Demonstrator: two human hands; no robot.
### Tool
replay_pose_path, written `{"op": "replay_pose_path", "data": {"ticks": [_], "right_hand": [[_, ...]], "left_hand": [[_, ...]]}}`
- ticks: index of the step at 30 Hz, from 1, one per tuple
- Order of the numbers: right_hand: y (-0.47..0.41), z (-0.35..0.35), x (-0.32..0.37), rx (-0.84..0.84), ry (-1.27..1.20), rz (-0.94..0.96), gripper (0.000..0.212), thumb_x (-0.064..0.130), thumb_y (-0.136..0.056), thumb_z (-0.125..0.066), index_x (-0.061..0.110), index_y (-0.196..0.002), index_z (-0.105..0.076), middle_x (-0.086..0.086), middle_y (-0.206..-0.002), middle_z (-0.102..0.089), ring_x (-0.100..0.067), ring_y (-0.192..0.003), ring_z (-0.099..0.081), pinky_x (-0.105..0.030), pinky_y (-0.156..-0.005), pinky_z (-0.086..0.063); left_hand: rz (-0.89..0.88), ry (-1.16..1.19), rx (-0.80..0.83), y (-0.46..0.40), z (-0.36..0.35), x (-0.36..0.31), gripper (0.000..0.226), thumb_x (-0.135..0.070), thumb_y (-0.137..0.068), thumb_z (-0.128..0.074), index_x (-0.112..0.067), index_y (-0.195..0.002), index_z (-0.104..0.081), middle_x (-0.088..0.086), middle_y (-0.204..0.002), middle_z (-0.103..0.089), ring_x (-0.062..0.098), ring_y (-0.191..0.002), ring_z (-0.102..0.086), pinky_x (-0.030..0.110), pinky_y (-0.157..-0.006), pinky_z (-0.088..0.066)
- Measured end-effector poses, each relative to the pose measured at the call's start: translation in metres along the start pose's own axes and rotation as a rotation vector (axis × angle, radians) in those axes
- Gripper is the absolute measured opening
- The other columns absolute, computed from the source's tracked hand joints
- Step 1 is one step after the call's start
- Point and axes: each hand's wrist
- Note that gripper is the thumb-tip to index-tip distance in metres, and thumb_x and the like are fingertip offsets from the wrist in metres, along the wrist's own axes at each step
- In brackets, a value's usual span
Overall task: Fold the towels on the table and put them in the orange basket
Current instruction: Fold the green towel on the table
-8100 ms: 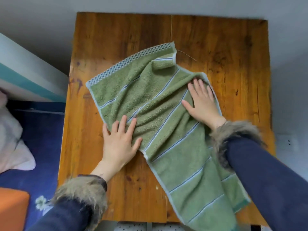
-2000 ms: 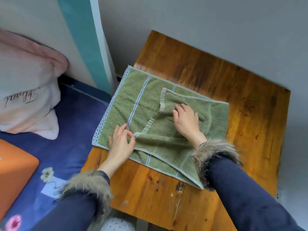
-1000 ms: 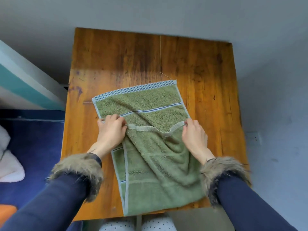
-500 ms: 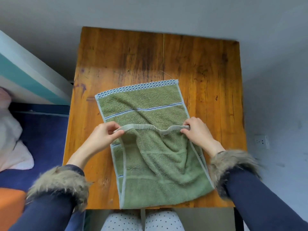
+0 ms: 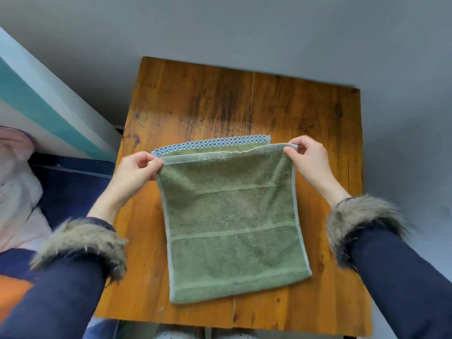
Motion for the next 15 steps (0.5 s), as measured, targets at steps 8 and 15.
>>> {"op": "replay_pose_path", "data": {"ticks": [8,15], "right_hand": [[-0.063,-0.054,-0.026,0.072,0.205,0.052,0.013,0.017,-0.089,-0.060,0.008,-0.096,-0.064,-0.005,-0.107,-0.058,-0.018,-0.098,-0.050,-0.027,-0.088,-0.037],[-0.083,-0.067,-0.031,0.271,0.464,0.223,0.012,0.015,-0.090,-0.055,0.007,-0.095,-0.063,-0.009,-0.142,-0.045,-0.025,-0.130,-0.037,-0.036,-0.109,-0.026]], "left_hand": [[-0.141,-0.510,-0.178,-0.067,-0.013,0.040,0.020,-0.022,-0.088,-0.061,-0.005,-0.095,-0.068,0.013,-0.117,-0.057,0.025,-0.109,-0.048,0.028,-0.091,-0.035],[-0.329,-0.633,-0.083,-0.077,-0.021,0.058,0.006,-0.012,-0.086,-0.063,-0.006,-0.088,-0.065,0.013,-0.134,-0.052,0.028,-0.124,-0.039,0.038,-0.106,-0.027]]}}
Point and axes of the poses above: each hand's wrist, its own y-axis away from the middle knuckle, its own z-axis out of the back of the hand, x = y × z
